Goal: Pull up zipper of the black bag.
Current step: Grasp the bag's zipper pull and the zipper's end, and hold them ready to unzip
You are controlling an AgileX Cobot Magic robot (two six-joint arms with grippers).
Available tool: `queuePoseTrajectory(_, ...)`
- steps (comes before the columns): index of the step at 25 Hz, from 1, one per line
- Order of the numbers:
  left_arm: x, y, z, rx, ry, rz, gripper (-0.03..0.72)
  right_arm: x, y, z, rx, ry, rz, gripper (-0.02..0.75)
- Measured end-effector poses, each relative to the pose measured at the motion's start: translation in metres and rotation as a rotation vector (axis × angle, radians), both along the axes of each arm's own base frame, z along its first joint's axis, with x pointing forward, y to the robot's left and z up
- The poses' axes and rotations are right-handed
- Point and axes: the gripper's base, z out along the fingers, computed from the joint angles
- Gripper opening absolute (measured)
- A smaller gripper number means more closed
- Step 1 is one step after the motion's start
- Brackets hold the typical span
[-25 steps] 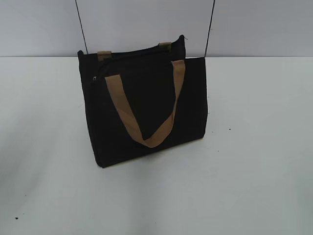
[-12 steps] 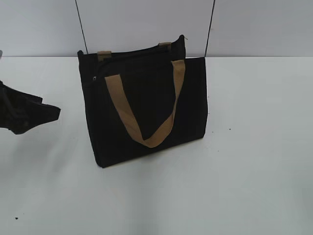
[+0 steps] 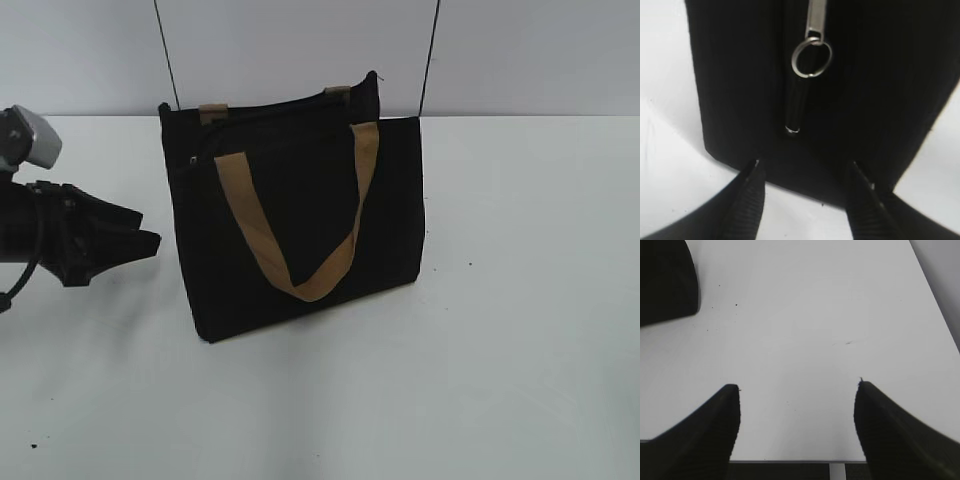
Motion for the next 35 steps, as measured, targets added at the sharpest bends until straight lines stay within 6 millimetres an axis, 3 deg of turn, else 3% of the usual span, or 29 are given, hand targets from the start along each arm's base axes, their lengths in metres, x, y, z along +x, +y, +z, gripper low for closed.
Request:
queuePoseTrajectory(8, 0.034, -0.013, -0.007, -0.008, -0.028, -0.05, 0.396, 0.0, 0.0, 0.0, 0.0, 0.0, 0.0, 0.543)
queuePoseTrajectory(27, 0.054, -0.042, -0.023, 0.035, -0.021, -0.115, 0.391, 0.0, 0.0, 0.0, 0.002, 0.0, 0.002, 0.543)
queuePoseTrajectory(31, 0.054, -0.041, -0.025, 0.049, -0.014, -0.103, 0.356, 0.0, 0.0, 0.0, 0.002, 0.0, 0.002, 0.543)
queuePoseTrajectory(35, 0.055, -0.041, -0.025, 0.055, -0.012, -0.097, 0.263, 0.0, 0.0, 0.0, 0.003, 0.0, 0.002, 0.543)
